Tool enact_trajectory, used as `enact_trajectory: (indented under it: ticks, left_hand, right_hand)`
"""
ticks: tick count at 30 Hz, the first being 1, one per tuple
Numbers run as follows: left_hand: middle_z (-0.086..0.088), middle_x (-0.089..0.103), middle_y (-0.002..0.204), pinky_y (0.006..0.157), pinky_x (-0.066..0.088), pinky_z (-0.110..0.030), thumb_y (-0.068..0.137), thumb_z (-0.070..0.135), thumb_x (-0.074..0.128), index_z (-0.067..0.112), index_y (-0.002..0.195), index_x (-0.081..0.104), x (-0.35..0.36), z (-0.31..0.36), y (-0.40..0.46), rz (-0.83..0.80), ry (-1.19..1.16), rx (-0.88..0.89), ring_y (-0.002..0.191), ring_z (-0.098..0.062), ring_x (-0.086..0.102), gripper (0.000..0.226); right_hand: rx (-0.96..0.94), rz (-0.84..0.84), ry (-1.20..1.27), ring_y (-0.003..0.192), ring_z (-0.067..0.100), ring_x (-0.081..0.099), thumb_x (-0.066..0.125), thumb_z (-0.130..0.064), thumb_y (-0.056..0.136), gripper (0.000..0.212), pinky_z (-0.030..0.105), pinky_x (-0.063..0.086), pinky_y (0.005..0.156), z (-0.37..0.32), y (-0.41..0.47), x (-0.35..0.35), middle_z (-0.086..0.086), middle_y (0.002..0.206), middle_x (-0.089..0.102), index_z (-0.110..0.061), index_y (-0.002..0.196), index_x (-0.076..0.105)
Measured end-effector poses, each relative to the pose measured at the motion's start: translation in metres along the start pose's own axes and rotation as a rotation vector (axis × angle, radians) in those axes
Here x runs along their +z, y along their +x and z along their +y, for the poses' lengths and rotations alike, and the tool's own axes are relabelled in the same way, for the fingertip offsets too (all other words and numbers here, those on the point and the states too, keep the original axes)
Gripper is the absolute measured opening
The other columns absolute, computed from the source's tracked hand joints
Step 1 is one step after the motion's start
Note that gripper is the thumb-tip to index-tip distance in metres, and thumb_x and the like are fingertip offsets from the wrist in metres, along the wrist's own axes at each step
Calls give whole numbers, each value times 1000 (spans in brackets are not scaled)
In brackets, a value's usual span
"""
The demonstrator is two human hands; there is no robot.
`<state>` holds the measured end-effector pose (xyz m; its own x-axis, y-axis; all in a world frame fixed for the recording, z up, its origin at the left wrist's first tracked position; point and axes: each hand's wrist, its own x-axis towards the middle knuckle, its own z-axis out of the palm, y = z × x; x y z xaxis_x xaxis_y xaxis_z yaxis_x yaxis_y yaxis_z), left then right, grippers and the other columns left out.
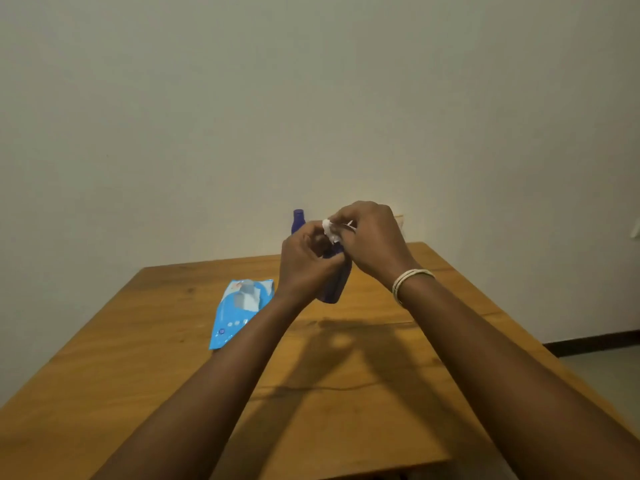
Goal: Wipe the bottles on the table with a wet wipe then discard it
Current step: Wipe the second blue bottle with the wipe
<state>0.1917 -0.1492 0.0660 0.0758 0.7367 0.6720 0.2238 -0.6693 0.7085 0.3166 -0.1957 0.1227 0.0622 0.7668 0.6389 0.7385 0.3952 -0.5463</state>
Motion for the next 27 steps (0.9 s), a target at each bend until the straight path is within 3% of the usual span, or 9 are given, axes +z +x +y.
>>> enact_trajectory:
  ticks: [4, 7, 10, 12, 15, 18, 22, 25, 27]
  left_hand:
    - [-3, 79, 99, 80, 64, -30, 75, -3, 82, 9, 120, 63, -36, 32, -13, 18, -96, -27, 89, -12, 78, 51]
    - [-3, 79, 100, 82, 63, -28, 76, 1, 85, 10, 121, 61, -49, 53, -25, -6, -94, 9, 92, -12, 78, 51]
    - [-3, 79, 99, 81, 64, -29, 76, -1, 84, 11, 123, 61, -63, 68, -30, 16, -117, 21, 91, -12, 78, 53]
    - [2, 79, 97, 78, 63, -24, 76, 2, 85, 14, 123, 61, -74, 73, -30, 43, -131, 12, 90, -10, 78, 55]
    - [7, 78, 98, 73, 59, -17, 74, 8, 90, 16, 123, 64, -82, 79, -31, 87, -145, -6, 90, -6, 77, 56]
    - [5, 80, 97, 72, 59, -16, 72, 11, 92, 13, 118, 71, -84, 86, -29, 85, -246, -66, 92, -8, 77, 51]
    - [-1, 79, 105, 78, 62, -27, 66, 29, 86, 14, 116, 75, -89, 96, -22, -37, -476, -228, 101, -20, 76, 53]
    - [-4, 78, 99, 78, 62, -31, 69, 32, 82, 14, 109, 77, -92, 99, -17, -108, -620, -305, 93, -19, 76, 44]
    - [-7, 76, 97, 75, 62, -31, 72, 38, 80, 11, 115, 73, -92, 104, -13, -120, -636, -355, 88, -20, 75, 51]
  right_hand:
    - [-147, -74, -71, 91, 21, 64, 68, -17, 92, 16, 33, 54, 77, -34, -21, -14, 6, 104, 70, -14, 103, 79]
    - [-72, -6, 25, 94, 19, 64, 66, -14, 94, 17, 25, 48, 75, -53, -26, -24, 8, 108, 72, -12, 105, 78]
    - [-135, -5, 22, 94, 20, 63, 67, -12, 92, 16, 30, 53, 78, -73, -34, -28, 7, 107, 71, -13, 104, 78]
    - [-196, -49, 12, 89, 17, 62, 69, -15, 91, 14, 29, 53, 74, -78, -37, -33, 5, 101, 71, -14, 102, 79]
    - [-113, -16, 116, 83, 11, 62, 69, -19, 92, 15, 21, 52, 69, -78, -37, -40, 3, 99, 74, -14, 103, 79]
    - [-47, 39, 283, 90, 14, 69, 68, -21, 94, 17, 26, 58, 77, -80, -41, -39, -1, 100, 76, -15, 106, 78]
    - [52, 7, 536, 96, 18, 70, 66, -21, 96, 19, 41, 60, 87, -76, -47, -42, -1, 101, 76, -16, 111, 76]
    - [-20, 7, 502, 92, 9, 70, 66, -17, 95, 16, 32, 60, 84, -70, -54, -44, -5, 95, 77, -17, 106, 77]
    - [-102, 25, 439, 90, 6, 69, 68, -15, 93, 14, 23, 59, 78, -68, -64, -38, -7, 95, 75, -18, 103, 78]
